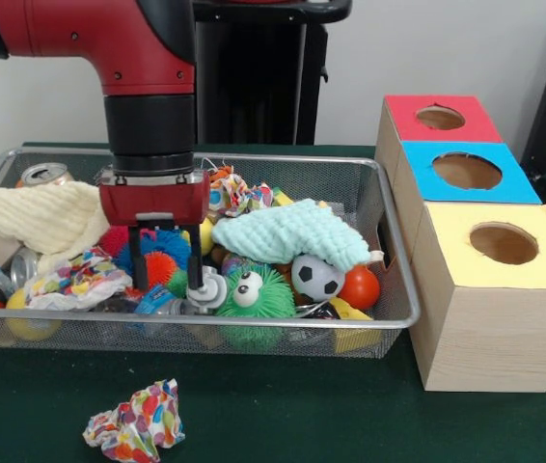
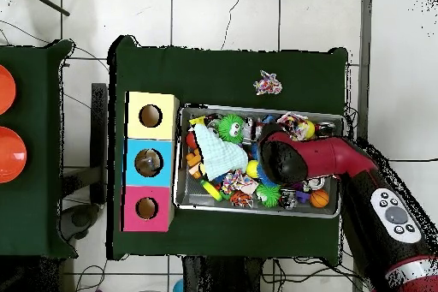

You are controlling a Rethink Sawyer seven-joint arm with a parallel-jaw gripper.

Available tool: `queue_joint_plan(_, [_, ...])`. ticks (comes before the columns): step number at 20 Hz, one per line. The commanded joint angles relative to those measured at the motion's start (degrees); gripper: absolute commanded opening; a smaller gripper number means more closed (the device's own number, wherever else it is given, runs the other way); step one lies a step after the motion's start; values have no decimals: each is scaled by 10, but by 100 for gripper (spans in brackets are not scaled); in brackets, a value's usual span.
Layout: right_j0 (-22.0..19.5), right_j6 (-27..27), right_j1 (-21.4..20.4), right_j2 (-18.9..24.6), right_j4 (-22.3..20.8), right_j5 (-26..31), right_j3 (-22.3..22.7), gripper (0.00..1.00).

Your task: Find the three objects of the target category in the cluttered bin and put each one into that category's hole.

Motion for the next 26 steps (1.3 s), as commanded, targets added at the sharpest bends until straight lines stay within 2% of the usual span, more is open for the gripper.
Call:
queue_joint_plan(1, [12, -19, 18, -21, -34, -5, 5, 100])
queue_joint_plan(7, [8, -22, 23, -16, -19, 14, 4, 100])
queue_joint_plan(23, [-15, -44, 31, 7, -14, 16, 10, 100])
queue_joint_plan(26, [-14, -53, 32, 7, 0, 50, 5, 100])
